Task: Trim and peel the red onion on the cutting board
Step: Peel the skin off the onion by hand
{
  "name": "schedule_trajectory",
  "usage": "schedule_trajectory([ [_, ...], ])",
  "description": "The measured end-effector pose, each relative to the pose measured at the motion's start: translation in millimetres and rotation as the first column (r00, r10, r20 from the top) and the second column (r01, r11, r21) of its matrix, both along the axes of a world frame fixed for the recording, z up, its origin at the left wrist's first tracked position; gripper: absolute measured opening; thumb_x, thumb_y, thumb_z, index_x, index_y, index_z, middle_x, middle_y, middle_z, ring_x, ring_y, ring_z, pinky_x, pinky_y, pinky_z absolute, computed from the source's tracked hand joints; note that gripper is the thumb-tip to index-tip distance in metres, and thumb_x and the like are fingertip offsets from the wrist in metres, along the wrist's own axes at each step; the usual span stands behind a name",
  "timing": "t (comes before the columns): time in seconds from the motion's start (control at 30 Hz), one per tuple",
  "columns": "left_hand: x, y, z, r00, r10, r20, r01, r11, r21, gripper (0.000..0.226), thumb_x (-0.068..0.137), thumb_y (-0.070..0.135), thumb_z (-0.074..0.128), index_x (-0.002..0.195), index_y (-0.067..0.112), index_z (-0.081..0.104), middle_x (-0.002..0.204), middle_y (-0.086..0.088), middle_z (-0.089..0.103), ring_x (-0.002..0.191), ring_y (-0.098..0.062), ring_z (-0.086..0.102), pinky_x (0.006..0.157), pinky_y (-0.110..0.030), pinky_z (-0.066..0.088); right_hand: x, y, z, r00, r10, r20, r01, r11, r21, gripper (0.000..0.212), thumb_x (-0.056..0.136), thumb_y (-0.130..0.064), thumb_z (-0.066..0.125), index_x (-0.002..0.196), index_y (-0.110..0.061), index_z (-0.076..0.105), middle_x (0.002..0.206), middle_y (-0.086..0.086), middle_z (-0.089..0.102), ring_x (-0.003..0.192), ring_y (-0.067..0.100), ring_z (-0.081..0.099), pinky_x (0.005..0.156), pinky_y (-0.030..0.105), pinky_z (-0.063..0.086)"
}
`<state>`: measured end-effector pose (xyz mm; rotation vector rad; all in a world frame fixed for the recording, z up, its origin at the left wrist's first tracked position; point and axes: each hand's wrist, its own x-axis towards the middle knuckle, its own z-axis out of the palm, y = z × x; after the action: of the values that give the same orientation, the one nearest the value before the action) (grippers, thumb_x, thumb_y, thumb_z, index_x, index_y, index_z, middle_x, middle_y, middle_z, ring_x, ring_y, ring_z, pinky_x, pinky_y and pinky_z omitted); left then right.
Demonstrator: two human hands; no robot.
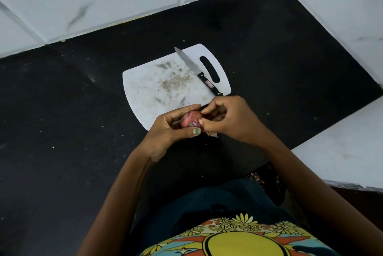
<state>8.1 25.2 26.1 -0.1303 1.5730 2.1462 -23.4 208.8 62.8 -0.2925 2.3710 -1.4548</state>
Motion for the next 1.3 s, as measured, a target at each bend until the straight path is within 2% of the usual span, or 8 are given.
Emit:
schedule_trajectory([
  [0.17, 0.9, 3.4, 0.0, 1.000, -0.004, -0.022, 0.003, 1.000, -0.024, 0.058, 0.059, 0.003, 0.077, 0.113, 0.021, 0.068, 0.111, -0.001, 0.071, 0.108, -0.021, 0.064, 0.091, -0.031, 0.053, -3.3, 2.1, -6.8, 0.995, -0.035, -0.098, 0.040, 0.998, 0.047, 0.005, 0.075, -0.003, 0.071, 0.073, -0.008, 0.070, 0.066, -0.004, 0.068, 0.061, 0.003, 0.062, 0.060, 0.015, 0.050],
  [0.33, -1.0, 2.0, -0.1, 0.999, 0.036, 0.017, -0.036, 0.999, 0.002, 0.054, 0.062, 0.003, 0.074, 0.113, 0.022, 0.067, 0.103, 0.004, 0.072, 0.097, -0.016, 0.068, 0.075, -0.024, 0.056, -0.6, 4.3, -4.7, 0.999, 0.023, -0.048, -0.027, 0.997, -0.073, 0.014, 0.082, -0.012, 0.072, 0.095, -0.006, 0.071, 0.090, 0.002, 0.071, 0.083, 0.011, 0.069, 0.073, 0.021, 0.056],
  [0.47, -1.3, 0.7, 0.2, 0.999, 0.040, 0.030, -0.041, 0.999, 0.010, 0.053, 0.063, 0.003, 0.073, 0.112, 0.021, 0.067, 0.101, 0.003, 0.072, 0.092, -0.014, 0.068, 0.071, -0.023, 0.056, 1.9, 2.0, -5.9, 0.990, 0.078, -0.118, -0.089, 0.992, -0.090, 0.020, 0.078, -0.010, 0.075, 0.097, -0.004, 0.071, 0.099, 0.008, 0.066, 0.092, 0.014, 0.066, 0.082, 0.025, 0.056],
  [0.63, -2.1, -0.2, 1.8, 0.998, 0.058, 0.029, -0.058, 0.998, 0.005, 0.052, 0.062, 0.004, 0.075, 0.111, 0.022, 0.068, 0.103, 0.003, 0.071, 0.093, -0.015, 0.068, 0.072, -0.024, 0.057, 4.5, -4.2, -9.1, 0.976, 0.049, -0.210, -0.064, 0.996, -0.063, 0.007, 0.079, -0.005, 0.072, 0.086, -0.003, 0.070, 0.094, 0.005, 0.063, 0.088, 0.011, 0.062, 0.078, 0.020, 0.052],
  [0.73, -3.3, -1.8, 2.7, 0.998, 0.055, 0.008, -0.055, 0.998, -0.010, 0.053, 0.062, 0.004, 0.075, 0.111, 0.022, 0.068, 0.104, 0.001, 0.071, 0.093, -0.016, 0.068, 0.073, -0.024, 0.056, 7.7, -7.4, -11.9, 0.983, 0.044, -0.177, -0.056, 0.996, -0.064, 0.003, 0.084, -0.001, 0.066, 0.087, 0.000, 0.065, 0.096, 0.005, 0.057, 0.084, 0.011, 0.059, 0.070, 0.014, 0.050],
  [0.93, -3.4, -3.0, 3.6, 0.999, 0.034, -0.008, -0.034, 0.999, -0.034, 0.054, 0.062, 0.005, 0.076, 0.113, 0.020, 0.068, 0.107, 0.001, 0.071, 0.098, -0.019, 0.068, 0.077, -0.025, 0.056, 10.1, -9.5, -15.6, 0.982, 0.013, -0.191, -0.012, 1.000, 0.005, 0.003, 0.091, -0.006, 0.058, 0.092, -0.008, 0.060, 0.093, -0.006, 0.052, 0.080, 0.004, 0.055, 0.072, 0.011, 0.044],
  [1.17, -1.8, -0.7, 0.8, 0.999, 0.026, 0.019, -0.026, 0.999, -0.019, 0.051, 0.062, 0.007, 0.074, 0.111, 0.022, 0.068, 0.108, -0.001, 0.070, 0.093, -0.014, 0.068, 0.071, -0.023, 0.056, 5.5, 0.2, -8.3, 0.989, 0.064, -0.132, -0.068, 0.997, -0.025, 0.024, 0.080, -0.016, 0.074, 0.102, -0.007, 0.069, 0.097, -0.002, 0.066, 0.087, 0.007, 0.066, 0.075, 0.020, 0.055],
  [1.3, -2.5, -1.5, 3.5, 1.000, 0.003, 0.020, -0.003, 1.000, -0.013, 0.048, 0.062, 0.007, 0.074, 0.106, 0.024, 0.069, 0.106, 0.002, 0.070, 0.093, -0.014, 0.068, 0.073, -0.024, 0.058, 2.4, 1.9, -6.4, 0.986, 0.051, -0.162, -0.057, 0.998, -0.028, 0.017, 0.077, -0.008, 0.075, 0.094, -0.004, 0.072, 0.091, 0.006, 0.068, 0.082, 0.014, 0.068, 0.075, 0.031, 0.058],
])
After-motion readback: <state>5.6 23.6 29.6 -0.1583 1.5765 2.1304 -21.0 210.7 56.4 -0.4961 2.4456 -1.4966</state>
